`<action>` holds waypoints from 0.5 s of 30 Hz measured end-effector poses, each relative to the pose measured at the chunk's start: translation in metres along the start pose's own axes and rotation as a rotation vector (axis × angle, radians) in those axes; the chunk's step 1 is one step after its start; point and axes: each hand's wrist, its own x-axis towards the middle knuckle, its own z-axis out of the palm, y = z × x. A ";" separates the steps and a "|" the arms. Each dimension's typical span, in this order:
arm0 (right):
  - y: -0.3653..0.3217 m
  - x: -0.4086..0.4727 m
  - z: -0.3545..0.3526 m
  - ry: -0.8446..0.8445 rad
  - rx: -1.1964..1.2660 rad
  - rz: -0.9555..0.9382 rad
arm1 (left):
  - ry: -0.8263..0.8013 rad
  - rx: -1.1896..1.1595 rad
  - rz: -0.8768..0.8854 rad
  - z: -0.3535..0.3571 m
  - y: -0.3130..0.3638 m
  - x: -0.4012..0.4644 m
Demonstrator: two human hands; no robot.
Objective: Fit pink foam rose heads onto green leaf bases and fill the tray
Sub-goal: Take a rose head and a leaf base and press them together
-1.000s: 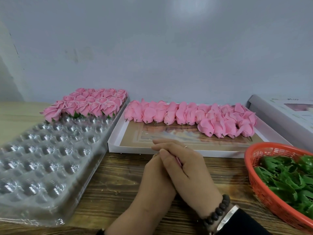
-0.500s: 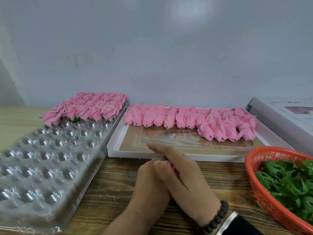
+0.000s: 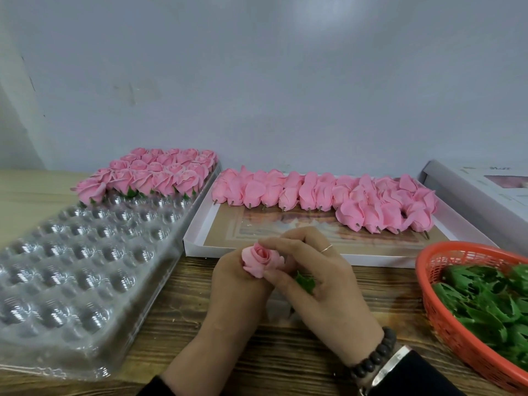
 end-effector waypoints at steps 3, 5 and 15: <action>0.000 0.000 -0.003 -0.049 -0.014 0.029 | -0.021 0.047 0.007 -0.001 0.003 -0.002; 0.000 0.000 -0.003 -0.069 -0.013 0.035 | -0.042 0.101 0.010 -0.001 0.003 -0.001; -0.002 0.002 -0.007 -0.196 -0.028 0.071 | -0.107 0.178 0.045 -0.006 -0.003 -0.002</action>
